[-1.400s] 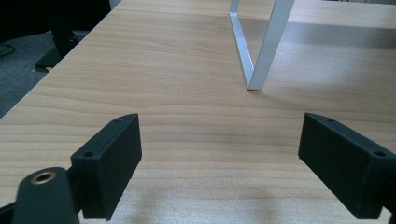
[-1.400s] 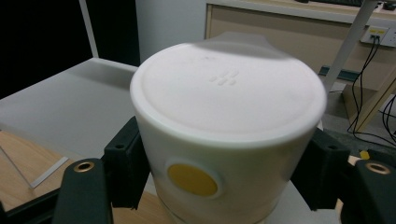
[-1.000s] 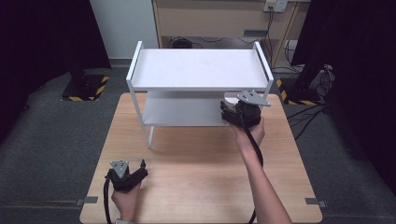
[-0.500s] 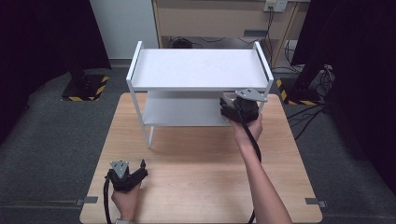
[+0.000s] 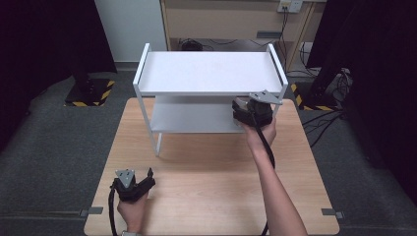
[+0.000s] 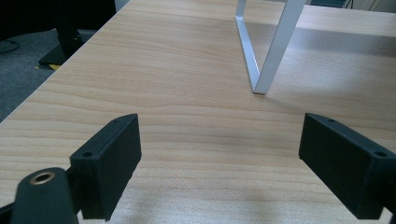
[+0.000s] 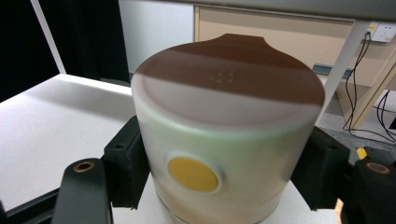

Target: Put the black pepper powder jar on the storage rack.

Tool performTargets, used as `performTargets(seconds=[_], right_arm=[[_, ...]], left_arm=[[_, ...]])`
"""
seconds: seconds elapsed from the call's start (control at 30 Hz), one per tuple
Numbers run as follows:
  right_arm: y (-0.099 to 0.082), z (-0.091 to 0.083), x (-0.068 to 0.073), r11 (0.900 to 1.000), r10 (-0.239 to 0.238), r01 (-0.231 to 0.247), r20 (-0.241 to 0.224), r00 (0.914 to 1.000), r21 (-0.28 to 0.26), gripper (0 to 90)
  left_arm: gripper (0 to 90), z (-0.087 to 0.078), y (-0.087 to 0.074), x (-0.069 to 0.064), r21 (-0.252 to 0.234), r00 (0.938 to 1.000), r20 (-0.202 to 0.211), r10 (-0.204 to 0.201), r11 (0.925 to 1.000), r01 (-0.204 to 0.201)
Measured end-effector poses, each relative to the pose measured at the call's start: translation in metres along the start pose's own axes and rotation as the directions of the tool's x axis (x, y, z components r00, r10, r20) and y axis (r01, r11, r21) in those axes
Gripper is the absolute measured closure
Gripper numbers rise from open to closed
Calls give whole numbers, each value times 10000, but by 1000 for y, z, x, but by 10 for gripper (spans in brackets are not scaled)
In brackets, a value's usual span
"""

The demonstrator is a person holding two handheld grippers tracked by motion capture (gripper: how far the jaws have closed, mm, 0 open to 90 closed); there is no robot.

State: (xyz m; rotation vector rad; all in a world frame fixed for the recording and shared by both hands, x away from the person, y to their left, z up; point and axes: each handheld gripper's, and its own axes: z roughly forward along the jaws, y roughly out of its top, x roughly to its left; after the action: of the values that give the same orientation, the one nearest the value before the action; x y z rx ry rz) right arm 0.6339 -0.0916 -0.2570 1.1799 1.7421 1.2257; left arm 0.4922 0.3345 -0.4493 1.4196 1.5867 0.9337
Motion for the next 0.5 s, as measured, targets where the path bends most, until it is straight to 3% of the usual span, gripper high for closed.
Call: performTargets(seconds=[0.3,0.5], right_arm=[[0,0,-5,9992,407,-407,-56,9992,32,298],[-1,3,3,9994,11,-14,71,10000,357,198]], left_arm=[[126,0,1,4,44,9997,72,-250,9997,250],[126,0,1,4,46,9996,82,-268,9996,267]])
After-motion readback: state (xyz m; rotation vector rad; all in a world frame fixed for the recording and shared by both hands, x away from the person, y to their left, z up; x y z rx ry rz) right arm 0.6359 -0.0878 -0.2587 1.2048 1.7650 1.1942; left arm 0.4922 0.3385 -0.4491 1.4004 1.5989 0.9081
